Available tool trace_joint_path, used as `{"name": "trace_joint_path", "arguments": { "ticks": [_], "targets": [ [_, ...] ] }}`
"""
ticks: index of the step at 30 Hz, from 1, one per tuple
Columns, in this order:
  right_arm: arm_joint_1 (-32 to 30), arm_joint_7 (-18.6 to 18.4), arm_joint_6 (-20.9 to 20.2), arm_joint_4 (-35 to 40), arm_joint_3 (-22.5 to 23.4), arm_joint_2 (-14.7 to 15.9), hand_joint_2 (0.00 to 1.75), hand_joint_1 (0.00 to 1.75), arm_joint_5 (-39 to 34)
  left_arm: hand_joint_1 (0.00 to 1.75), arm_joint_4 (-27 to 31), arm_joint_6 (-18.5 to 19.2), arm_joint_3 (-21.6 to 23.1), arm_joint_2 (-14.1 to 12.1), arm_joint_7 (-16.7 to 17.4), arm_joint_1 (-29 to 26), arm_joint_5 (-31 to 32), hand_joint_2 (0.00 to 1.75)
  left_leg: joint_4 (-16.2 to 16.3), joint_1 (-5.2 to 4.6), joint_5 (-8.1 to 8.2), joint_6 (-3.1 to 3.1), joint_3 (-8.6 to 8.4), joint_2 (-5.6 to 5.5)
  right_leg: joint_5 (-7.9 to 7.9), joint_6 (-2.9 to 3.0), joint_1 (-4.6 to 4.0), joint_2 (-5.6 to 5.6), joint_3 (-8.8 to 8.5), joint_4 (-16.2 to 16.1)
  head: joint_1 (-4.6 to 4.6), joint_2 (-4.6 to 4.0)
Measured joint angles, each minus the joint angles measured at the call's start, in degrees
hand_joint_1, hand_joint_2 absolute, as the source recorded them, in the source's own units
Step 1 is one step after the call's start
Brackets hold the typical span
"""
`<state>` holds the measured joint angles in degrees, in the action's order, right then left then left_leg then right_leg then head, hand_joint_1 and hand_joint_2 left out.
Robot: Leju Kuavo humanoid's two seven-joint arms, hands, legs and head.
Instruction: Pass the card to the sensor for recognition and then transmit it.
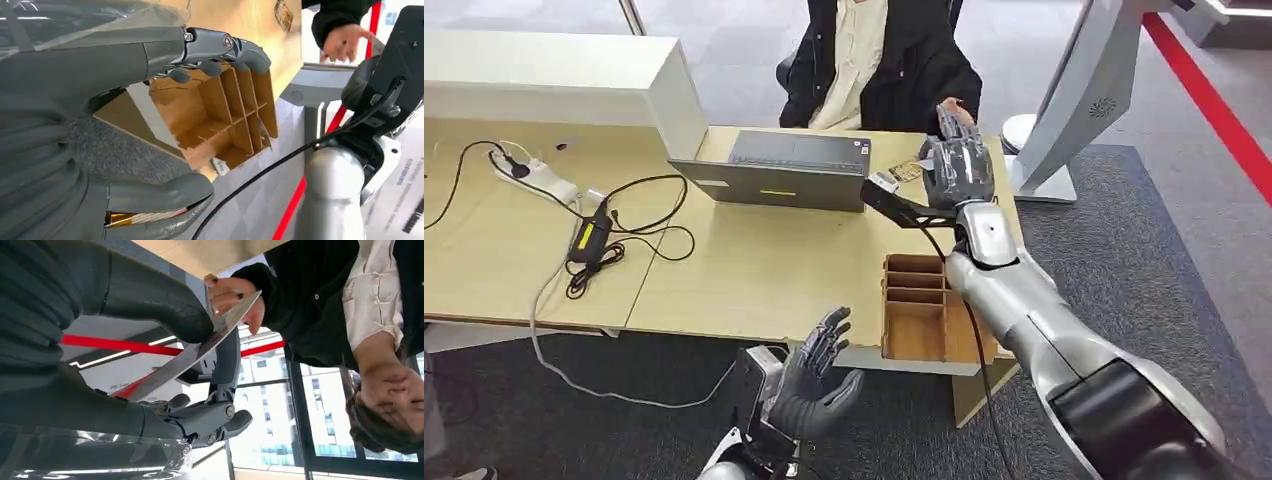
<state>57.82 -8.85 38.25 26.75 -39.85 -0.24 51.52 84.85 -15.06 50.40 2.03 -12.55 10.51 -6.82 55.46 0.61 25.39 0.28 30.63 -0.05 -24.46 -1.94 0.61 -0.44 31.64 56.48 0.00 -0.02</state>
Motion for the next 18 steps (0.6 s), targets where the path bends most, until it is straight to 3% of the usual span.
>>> {"name": "trace_joint_path", "arguments": {
  "ticks": [11,18],
  "targets": [
    [0.0,1.3,1.3,-0.6,-0.3,-0.1,1.75,1.75,-1.7,0.00,0.4,1.7,0.0,0.1,1.1,-0.8,1.9,1.75,0.0,0.00,0.00,0.00,-0.01,0.01,0.00,0.00,0.00,0.00,0.00,0.0,0.00,0.00],
    [-2.0,1.8,1.5,2.9,0.7,1.5,1.75,1.75,2.3,0.00,0.5,1.5,0.0,-0.7,1.2,-0.9,1.3,1.75,0.0,0.00,0.00,0.00,-0.06,0.01,0.00,0.00,0.00,0.00,-0.01,0.0,0.00,0.00]
  ]
}}
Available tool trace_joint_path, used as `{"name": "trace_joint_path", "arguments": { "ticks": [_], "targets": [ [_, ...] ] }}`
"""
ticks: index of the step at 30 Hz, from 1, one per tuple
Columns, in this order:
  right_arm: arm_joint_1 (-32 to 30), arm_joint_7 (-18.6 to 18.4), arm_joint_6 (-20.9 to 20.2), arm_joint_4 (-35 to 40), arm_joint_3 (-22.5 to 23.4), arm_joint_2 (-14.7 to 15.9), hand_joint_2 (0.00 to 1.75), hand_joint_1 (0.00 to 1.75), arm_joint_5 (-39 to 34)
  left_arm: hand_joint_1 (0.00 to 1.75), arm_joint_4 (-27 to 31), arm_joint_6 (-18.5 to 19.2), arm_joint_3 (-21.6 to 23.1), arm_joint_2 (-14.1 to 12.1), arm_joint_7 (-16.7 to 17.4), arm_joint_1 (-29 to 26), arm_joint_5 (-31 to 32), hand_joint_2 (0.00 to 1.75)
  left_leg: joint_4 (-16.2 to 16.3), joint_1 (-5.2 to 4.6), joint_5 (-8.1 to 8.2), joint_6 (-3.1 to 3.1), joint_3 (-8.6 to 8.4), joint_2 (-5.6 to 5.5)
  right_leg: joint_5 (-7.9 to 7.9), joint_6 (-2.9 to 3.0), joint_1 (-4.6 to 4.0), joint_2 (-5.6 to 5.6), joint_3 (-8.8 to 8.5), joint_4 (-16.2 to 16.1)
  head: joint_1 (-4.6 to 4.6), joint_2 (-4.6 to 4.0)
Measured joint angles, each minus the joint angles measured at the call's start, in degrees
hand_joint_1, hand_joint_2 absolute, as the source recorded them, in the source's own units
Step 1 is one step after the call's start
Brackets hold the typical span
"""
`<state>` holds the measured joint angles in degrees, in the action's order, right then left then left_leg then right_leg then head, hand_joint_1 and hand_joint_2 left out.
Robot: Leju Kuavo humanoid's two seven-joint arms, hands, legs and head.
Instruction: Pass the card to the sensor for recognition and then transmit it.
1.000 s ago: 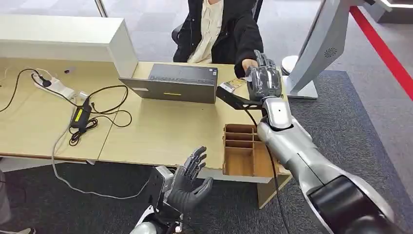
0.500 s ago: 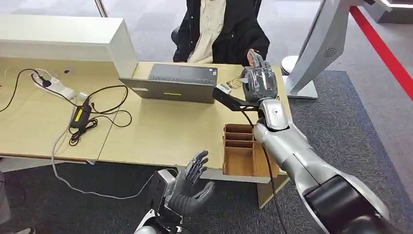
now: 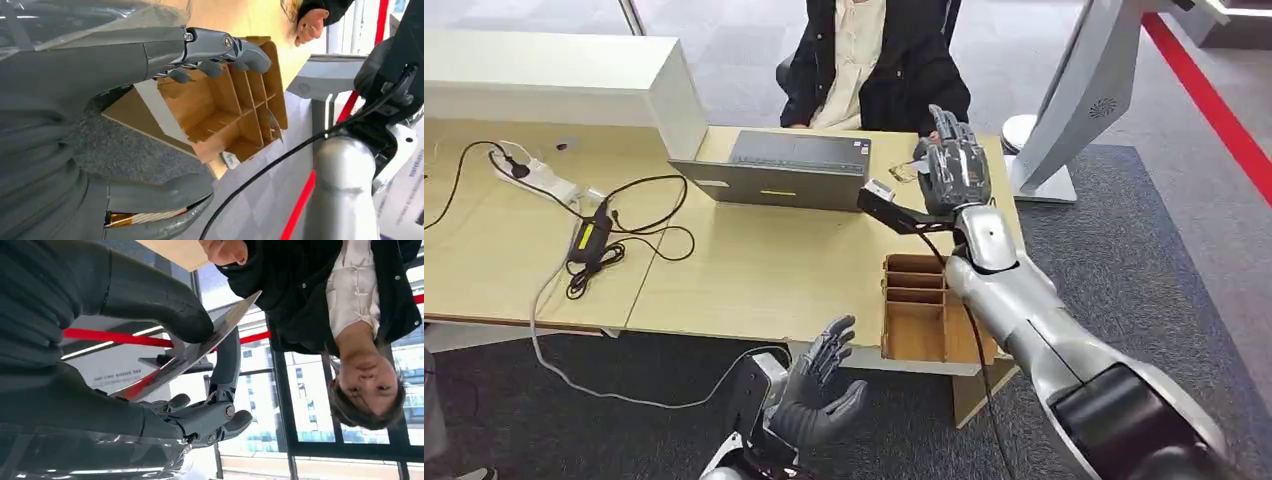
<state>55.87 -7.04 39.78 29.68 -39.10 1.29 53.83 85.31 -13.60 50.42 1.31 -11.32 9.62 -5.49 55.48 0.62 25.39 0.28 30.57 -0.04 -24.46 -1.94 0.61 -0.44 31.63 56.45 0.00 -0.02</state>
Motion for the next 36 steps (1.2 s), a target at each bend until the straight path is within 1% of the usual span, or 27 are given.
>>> {"name": "trace_joint_path", "arguments": {
  "ticks": [2,5,8,11,12,14,17,19,24,30,36],
  "targets": [
    [-1.5,-0.7,0.0,1.8,1.1,1.3,1.75,1.75,1.0,0.00,0.2,-0.5,0.0,-0.4,-0.1,-0.4,0.1,1.75,0.0,0.00,0.00,0.00,0.00,0.00,0.00,0.00,0.00,0.00,-0.01,0.0,0.02,0.00],
    [-3.9,-2.0,0.1,5.0,3.2,4.6,1.75,1.75,0.2,0.00,0.8,-1.0,-0.2,-1.0,-0.2,-1.2,0.7,1.75,0.0,-0.01,0.01,-0.01,0.00,-0.02,0.00,-0.01,0.01,0.00,-0.04,0.0,0.00,0.00],
    [-7.0,-4.7,0.2,8.9,5.7,8.4,1.75,1.75,-1.7,0.00,1.4,-2.8,-0.3,-1.5,0.1,-1.9,0.9,1.75,0.0,-0.04,0.03,-0.04,0.00,-0.02,0.02,-0.03,0.03,0.00,-0.07,-0.1,0.00,0.00],
    [-11.1,-8.8,0.3,14.1,8.3,12.6,1.75,1.75,-2.0,0.00,2.5,-5.4,-0.3,-2.2,1.3,-2.6,0.9,1.75,0.0,-0.05,0.05,-0.06,0.00,-0.01,0.02,-0.04,0.05,0.00,-0.07,-0.1,0.00,0.00],
    [-12.6,-9.5,0.3,15.9,9.3,13.7,1.75,1.75,-2.0,0.00,2.9,-6.1,-0.3,-2.4,1.6,-2.8,0.9,1.75,0.0,-0.05,0.05,-0.06,-0.01,-0.01,0.02,-0.04,0.05,0.00,-0.06,-0.1,0.02,0.00],
    [-15.2,-10.4,0.4,18.9,11.4,15.7,1.75,1.75,-1.9,0.00,3.5,-6.9,-0.3,-3.0,1.7,-3.2,0.8,1.75,0.0,-0.05,0.05,-0.06,0.00,0.00,0.02,-0.04,0.05,0.00,-0.06,-0.1,0.02,0.00],
    [-18.5,-10.7,0.4,22.5,14.3,17.7,1.75,1.75,-1.0,0.00,4.2,-7.4,-0.3,-3.4,1.6,-3.5,0.4,1.75,0.0,-0.01,0.06,-0.06,-0.02,0.00,0.01,-0.03,0.04,0.00,-0.05,-0.1,0.02,0.00],
    [-21.5,-11.0,0.4,25.3,16.7,18.9,1.75,1.75,0.2,0.00,4.3,-7.5,-0.3,-3.6,1.3,-3.7,0.3,1.75,0.0,0.00,0.05,-0.06,0.00,-0.04,0.00,-0.03,0.02,-0.03,-0.07,-0.1,-0.02,0.00],
    [-26.5,-11.0,0.3,30.0,22.1,20.3,1.75,1.75,0.6,0.00,4.8,-7.6,-0.3,-4.0,0.9,-3.9,0.3,1.75,0.0,-0.01,0.05,-0.05,0.00,0.01,0.00,-0.02,0.02,-0.01,-0.06,0.0,0.02,0.00],
    [-28.3,-11.0,0.3,32.9,25.5,21.0,1.75,1.75,0.5,0.00,5.2,-7.6,-0.3,-4.3,0.9,-3.9,0.3,1.75,0.0,-0.01,0.04,-0.05,-0.01,-0.01,0.01,-0.03,0.02,-0.01,-0.06,0.0,0.00,0.00],
    [-30.0,-10.2,0.3,34.0,28.7,21.2,1.75,1.75,0.2,0.00,5.2,-7.5,-0.3,-4.3,0.9,-3.8,0.3,1.75,0.0,-0.03,0.04,-0.05,0.00,-0.01,0.01,-0.03,0.03,-0.01,-0.06,0.0,0.02,0.00]
  ]
}}
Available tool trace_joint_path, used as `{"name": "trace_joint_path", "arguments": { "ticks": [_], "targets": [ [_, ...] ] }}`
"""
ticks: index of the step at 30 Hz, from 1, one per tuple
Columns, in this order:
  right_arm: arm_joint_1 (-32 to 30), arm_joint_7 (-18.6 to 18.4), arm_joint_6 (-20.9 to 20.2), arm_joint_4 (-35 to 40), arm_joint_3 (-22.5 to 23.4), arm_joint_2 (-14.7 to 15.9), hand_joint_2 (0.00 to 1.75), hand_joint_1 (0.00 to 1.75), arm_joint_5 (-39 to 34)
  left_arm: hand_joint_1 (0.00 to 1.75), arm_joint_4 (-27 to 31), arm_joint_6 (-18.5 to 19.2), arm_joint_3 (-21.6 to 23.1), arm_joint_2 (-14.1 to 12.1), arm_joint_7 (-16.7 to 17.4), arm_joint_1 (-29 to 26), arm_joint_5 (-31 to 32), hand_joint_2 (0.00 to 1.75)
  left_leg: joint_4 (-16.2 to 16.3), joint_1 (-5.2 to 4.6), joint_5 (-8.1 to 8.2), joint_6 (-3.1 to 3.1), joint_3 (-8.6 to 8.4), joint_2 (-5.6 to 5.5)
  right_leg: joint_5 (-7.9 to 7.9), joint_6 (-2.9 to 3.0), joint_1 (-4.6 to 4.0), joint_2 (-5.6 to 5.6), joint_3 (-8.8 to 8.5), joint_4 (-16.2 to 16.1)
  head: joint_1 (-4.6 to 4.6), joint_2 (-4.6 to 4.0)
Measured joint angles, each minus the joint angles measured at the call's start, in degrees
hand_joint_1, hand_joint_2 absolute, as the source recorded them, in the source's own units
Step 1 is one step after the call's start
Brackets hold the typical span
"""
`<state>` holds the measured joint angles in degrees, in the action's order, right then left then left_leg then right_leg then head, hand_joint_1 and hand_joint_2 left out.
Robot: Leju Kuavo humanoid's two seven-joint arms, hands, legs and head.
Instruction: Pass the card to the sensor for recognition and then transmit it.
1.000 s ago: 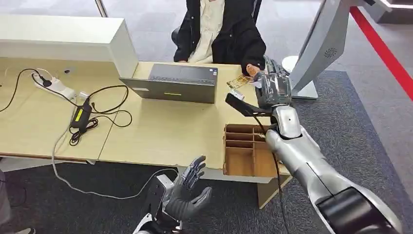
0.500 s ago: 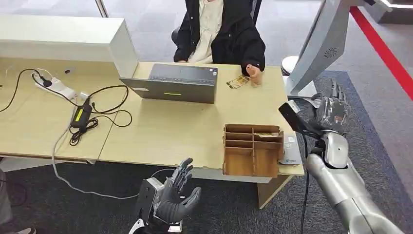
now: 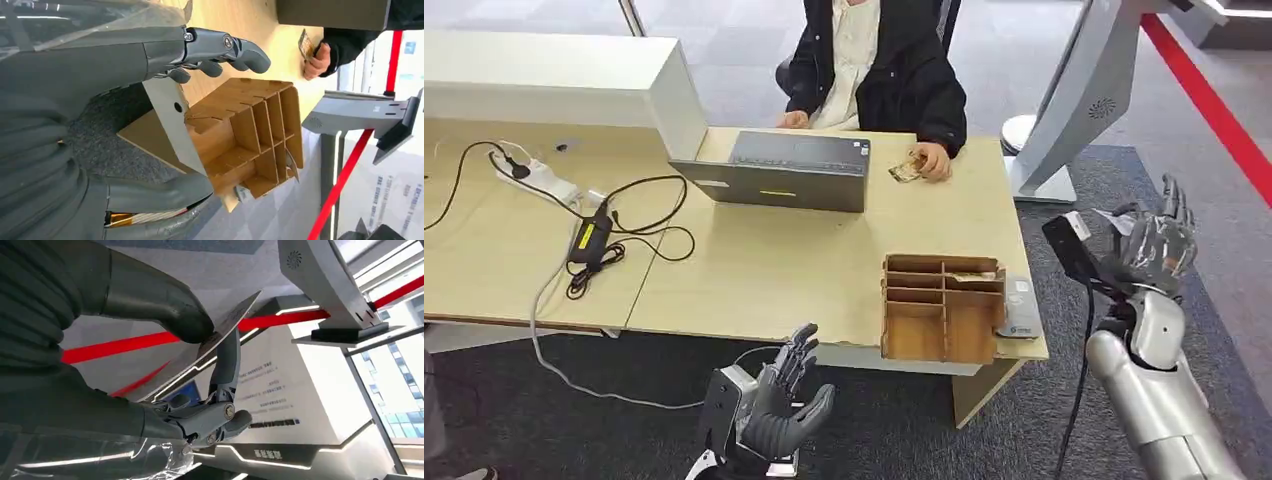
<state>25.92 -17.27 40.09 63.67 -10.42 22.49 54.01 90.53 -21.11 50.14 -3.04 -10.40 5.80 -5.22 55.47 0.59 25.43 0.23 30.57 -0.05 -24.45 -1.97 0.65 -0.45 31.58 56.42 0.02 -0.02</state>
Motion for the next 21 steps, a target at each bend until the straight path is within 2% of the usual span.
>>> {"name": "trace_joint_path", "arguments": {
  "ticks": [4,12,18,21],
  "targets": [
    [-0.7,0.3,0.0,0.2,1.2,0.0,1.75,1.75,-0.3,0.00,0.0,0.6,0.0,0.0,0.0,0.2,-0.2,1.75,0.0,0.00,0.00,0.00,-0.01,0.00,0.00,0.00,0.00,0.00,0.01,0.0,-0.02,0.00],
    [-3.3,-2.4,-0.3,0.2,1.4,1.3,1.75,1.75,-2.4,0.00,0.0,1.7,0.1,0.0,-0.3,0.8,-1.5,1.75,0.0,0.00,0.00,0.00,0.00,0.00,0.00,0.00,0.00,0.00,0.00,0.0,0.00,0.00],
    [-4.9,-2.4,-4.5,0.1,0.8,1.9,1.75,1.75,-3.9,0.00,0.0,1.4,0.6,0.5,0.0,0.5,-1.3,1.75,0.0,0.00,0.01,0.00,0.01,0.01,0.00,0.00,0.01,0.01,0.01,0.0,-0.02,0.00],
    [-5.1,-2.4,-7.4,-0.4,0.4,2.0,1.75,1.75,-4.0,0.00,0.0,2.8,0.7,0.5,0.1,0.8,-2.1,1.75,0.0,0.00,0.00,0.00,0.01,0.01,-0.01,0.00,0.01,0.01,0.01,0.0,0.00,0.00]
  ]
}}
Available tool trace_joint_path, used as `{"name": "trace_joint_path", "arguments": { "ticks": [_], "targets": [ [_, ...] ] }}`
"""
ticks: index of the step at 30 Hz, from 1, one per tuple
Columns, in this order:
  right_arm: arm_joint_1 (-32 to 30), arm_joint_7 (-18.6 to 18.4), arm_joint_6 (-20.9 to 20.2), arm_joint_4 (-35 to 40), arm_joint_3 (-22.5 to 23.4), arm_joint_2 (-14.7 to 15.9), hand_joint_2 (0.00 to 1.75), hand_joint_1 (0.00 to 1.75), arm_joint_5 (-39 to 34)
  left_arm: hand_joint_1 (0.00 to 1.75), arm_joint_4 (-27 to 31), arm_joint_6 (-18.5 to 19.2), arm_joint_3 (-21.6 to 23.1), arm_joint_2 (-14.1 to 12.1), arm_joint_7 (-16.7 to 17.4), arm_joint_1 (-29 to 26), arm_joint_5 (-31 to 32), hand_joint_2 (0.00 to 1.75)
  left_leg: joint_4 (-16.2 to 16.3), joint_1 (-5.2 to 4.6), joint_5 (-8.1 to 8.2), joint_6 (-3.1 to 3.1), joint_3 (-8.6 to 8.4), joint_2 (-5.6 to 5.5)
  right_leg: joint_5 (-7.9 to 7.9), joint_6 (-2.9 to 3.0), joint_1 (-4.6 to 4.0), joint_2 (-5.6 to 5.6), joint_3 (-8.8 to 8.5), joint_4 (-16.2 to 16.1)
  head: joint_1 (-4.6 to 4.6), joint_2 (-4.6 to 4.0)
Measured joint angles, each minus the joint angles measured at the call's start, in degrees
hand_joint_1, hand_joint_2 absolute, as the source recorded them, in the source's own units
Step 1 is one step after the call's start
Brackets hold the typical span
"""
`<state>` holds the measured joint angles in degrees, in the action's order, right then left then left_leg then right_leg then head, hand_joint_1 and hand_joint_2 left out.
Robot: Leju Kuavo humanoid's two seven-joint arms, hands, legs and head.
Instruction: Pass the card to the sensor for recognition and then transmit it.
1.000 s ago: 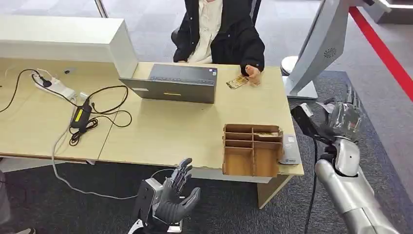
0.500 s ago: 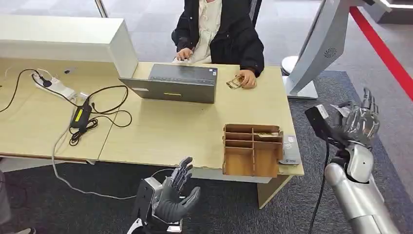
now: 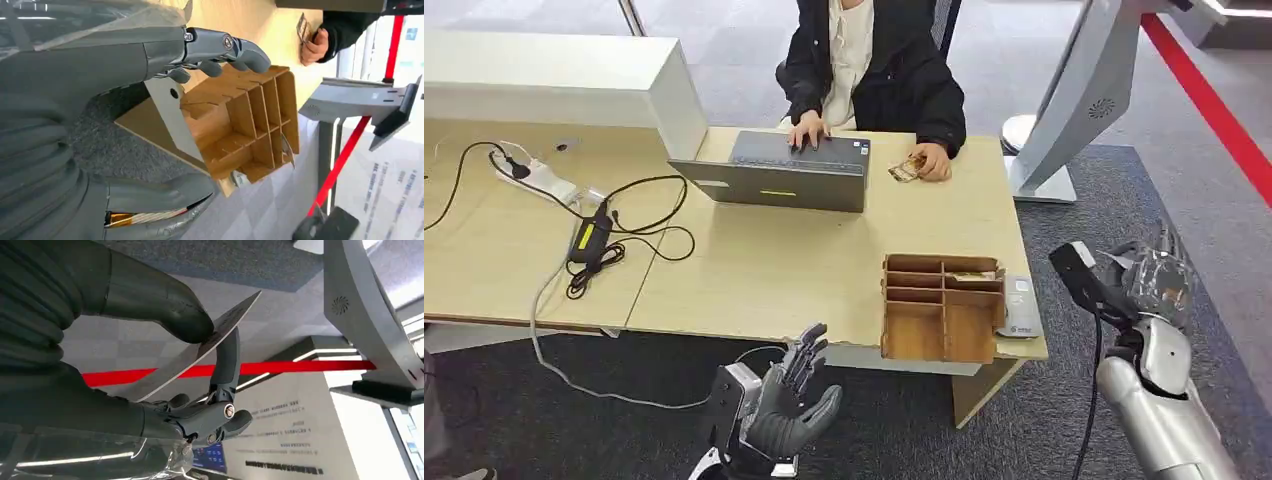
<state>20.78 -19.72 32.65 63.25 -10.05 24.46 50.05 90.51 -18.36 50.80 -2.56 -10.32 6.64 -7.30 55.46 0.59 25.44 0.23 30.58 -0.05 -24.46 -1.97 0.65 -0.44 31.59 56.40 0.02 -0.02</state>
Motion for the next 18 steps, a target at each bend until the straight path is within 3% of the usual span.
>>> {"name": "trace_joint_path", "arguments": {
  "ticks": [18],
  "targets": [
    [-3.9,1.6,-6.5,-6.3,-3.5,-0.6,1.75,1.75,-2.2,0.00,0.0,3.1,0.3,-0.1,0.0,0.1,-1.6,1.75,0.0,0.00,0.00,0.00,0.01,-0.01,-0.01,0.01,0.00,0.00,0.00,0.0,-0.02,0.00]
  ]
}}
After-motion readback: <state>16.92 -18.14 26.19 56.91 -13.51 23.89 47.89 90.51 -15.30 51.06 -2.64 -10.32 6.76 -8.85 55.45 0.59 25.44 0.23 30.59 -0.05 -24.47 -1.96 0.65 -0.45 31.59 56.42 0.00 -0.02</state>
